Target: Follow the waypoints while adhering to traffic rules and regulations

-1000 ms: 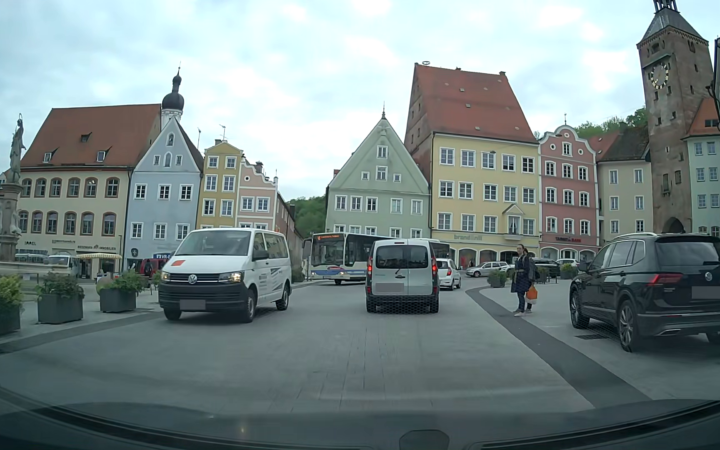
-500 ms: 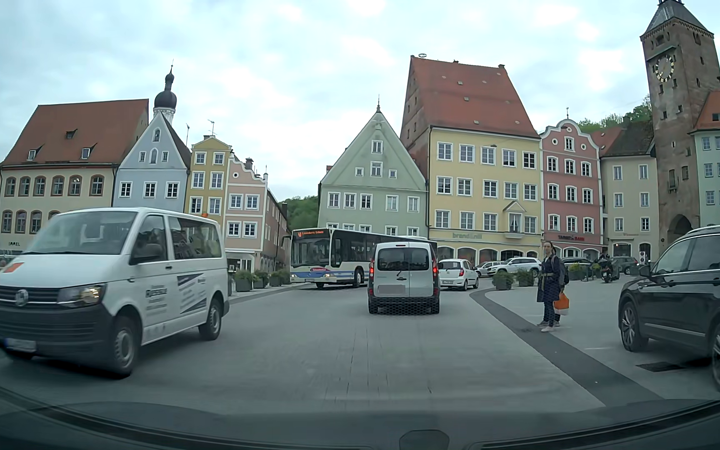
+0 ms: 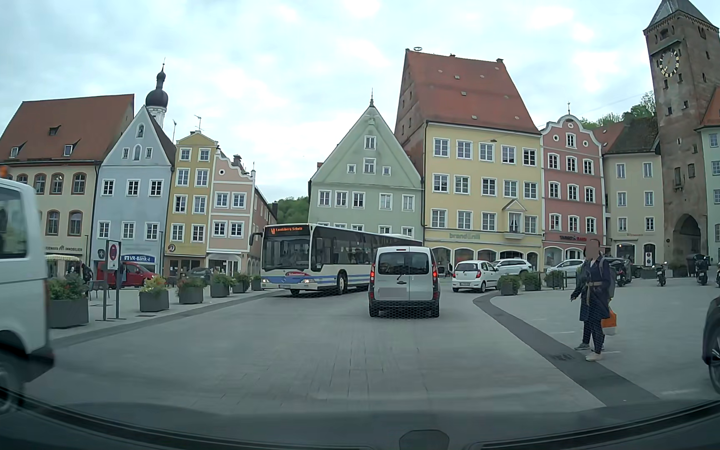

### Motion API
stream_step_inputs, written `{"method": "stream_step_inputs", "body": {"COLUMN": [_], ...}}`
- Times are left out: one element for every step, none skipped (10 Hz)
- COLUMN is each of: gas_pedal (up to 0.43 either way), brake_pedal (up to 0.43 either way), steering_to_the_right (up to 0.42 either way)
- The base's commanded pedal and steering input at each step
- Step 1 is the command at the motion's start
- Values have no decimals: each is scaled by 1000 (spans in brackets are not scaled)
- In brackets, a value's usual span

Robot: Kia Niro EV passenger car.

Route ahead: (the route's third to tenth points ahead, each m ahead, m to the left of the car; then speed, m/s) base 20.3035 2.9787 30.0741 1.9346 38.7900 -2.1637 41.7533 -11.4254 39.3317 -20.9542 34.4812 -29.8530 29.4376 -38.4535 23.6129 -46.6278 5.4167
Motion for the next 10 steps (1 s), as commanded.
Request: {"method": "stream_step_inputs", "body": {"gas_pedal": [138,138,138,138,138,138,138,130,130,118], "brake_pedal": [0,0,0,0,0,0,0,0,0,0], "steering_to_the_right": [17,15,15,15,15,15,15,15,15,15]}}
